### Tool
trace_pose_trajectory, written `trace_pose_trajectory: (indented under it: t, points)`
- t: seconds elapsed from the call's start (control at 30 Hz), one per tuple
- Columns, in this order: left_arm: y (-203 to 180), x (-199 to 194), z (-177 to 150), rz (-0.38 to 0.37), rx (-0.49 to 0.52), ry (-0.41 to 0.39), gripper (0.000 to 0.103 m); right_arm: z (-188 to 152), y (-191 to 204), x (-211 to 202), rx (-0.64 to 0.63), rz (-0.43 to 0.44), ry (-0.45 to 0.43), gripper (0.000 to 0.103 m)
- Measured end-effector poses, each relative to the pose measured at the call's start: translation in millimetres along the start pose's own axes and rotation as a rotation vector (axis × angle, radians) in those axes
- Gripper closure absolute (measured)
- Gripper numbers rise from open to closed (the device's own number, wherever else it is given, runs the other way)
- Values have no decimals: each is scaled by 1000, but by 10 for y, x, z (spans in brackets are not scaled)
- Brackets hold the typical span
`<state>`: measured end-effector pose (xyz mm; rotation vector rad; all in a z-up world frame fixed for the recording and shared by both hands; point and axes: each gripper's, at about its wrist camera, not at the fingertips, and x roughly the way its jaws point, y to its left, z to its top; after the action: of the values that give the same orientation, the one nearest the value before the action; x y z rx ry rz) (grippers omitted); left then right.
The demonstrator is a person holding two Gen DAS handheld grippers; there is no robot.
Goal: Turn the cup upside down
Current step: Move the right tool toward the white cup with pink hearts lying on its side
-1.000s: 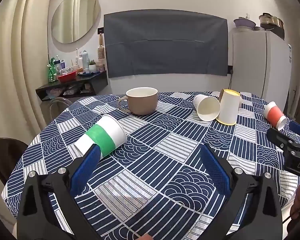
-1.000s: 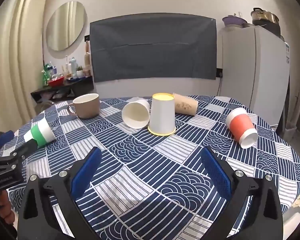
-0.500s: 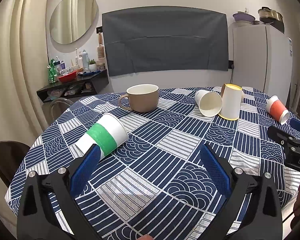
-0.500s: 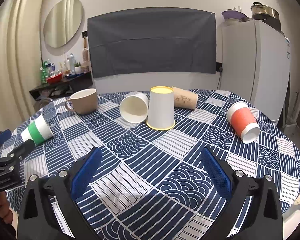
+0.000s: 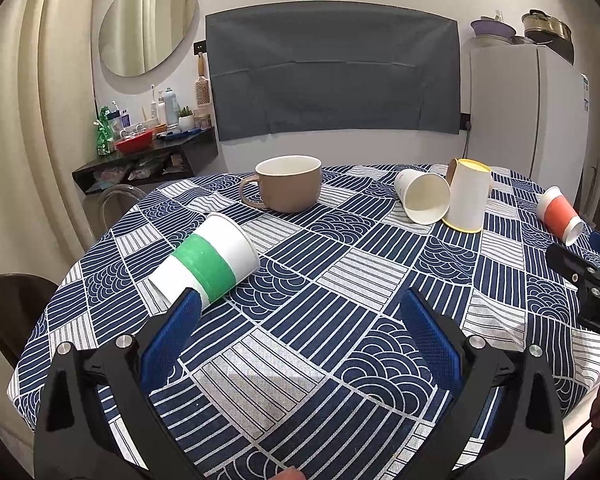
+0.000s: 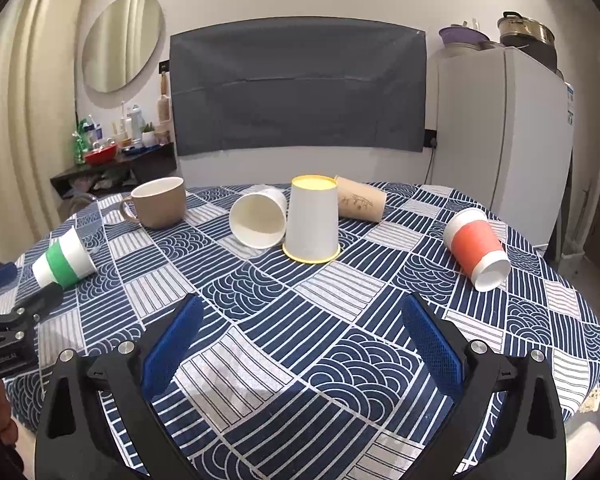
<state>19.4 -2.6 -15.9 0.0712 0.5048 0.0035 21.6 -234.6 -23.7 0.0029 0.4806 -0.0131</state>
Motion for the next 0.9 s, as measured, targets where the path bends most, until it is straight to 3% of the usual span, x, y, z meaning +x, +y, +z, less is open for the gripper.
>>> trace_pose_trajectory:
  t: [0.9]
  points:
    - [-17, 120, 33, -8, 18, 24, 6, 37, -55, 162, 5, -1, 54, 7]
